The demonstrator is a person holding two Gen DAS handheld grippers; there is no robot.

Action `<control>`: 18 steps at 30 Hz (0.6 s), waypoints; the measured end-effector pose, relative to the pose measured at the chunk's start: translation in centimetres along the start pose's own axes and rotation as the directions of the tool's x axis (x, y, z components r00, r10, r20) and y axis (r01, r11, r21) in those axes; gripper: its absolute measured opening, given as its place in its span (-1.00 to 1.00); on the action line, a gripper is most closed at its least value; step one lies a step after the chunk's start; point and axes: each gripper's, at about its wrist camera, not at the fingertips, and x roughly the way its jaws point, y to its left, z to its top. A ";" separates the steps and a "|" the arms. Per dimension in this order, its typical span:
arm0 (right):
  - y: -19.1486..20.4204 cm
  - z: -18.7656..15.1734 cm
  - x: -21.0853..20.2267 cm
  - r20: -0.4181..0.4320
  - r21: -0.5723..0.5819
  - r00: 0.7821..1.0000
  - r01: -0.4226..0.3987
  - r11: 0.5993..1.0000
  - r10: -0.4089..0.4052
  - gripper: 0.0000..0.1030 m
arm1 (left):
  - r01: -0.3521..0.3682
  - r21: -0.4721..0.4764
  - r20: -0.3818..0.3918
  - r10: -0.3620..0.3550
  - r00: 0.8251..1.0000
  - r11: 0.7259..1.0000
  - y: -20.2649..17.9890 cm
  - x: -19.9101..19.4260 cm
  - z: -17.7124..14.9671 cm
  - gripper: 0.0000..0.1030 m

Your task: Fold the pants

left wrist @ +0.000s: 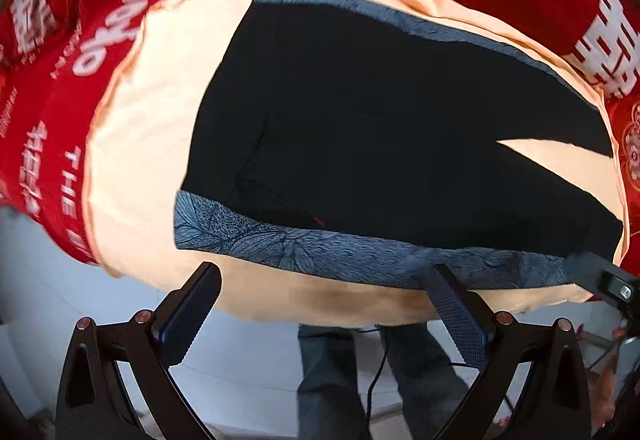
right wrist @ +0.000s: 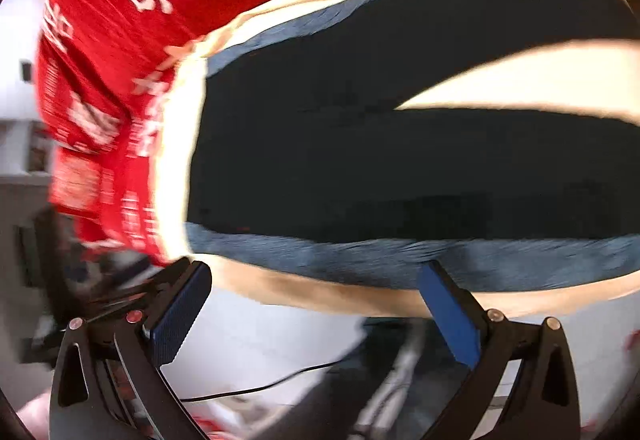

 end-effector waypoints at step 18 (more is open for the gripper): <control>-6.2 -5.7 14.7 0.056 0.242 0.916 -0.398 0.885 0.396 0.36 | 0.296 -0.064 0.003 -0.297 0.955 0.953 4.8 8.7 -2.8 1.00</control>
